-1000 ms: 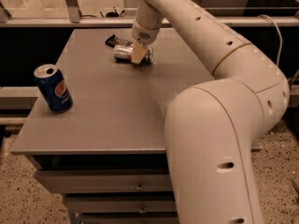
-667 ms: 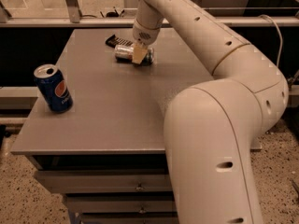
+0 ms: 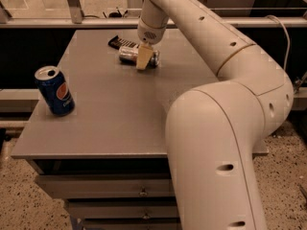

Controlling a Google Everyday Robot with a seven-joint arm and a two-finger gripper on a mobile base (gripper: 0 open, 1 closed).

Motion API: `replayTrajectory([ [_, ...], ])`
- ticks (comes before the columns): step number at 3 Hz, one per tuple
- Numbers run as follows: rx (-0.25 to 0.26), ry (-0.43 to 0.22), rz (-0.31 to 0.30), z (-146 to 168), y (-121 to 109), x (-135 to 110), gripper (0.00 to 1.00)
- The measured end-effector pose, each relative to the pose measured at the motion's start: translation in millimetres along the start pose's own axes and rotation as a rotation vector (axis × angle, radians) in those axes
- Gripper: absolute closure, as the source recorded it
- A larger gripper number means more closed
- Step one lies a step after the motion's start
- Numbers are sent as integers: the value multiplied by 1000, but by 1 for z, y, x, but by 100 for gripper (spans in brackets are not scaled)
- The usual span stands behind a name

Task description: Move redbull can near rxbar chocolate

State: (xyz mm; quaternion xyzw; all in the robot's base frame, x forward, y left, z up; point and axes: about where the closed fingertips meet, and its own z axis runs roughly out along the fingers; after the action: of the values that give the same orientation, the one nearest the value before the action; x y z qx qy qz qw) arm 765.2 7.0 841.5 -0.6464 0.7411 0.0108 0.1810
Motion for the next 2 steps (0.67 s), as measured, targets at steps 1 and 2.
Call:
replayTrajectory([
  [1,0,0,0,-2,0,-1,0],
  [2,38,17,9,-12,-15,12,0],
])
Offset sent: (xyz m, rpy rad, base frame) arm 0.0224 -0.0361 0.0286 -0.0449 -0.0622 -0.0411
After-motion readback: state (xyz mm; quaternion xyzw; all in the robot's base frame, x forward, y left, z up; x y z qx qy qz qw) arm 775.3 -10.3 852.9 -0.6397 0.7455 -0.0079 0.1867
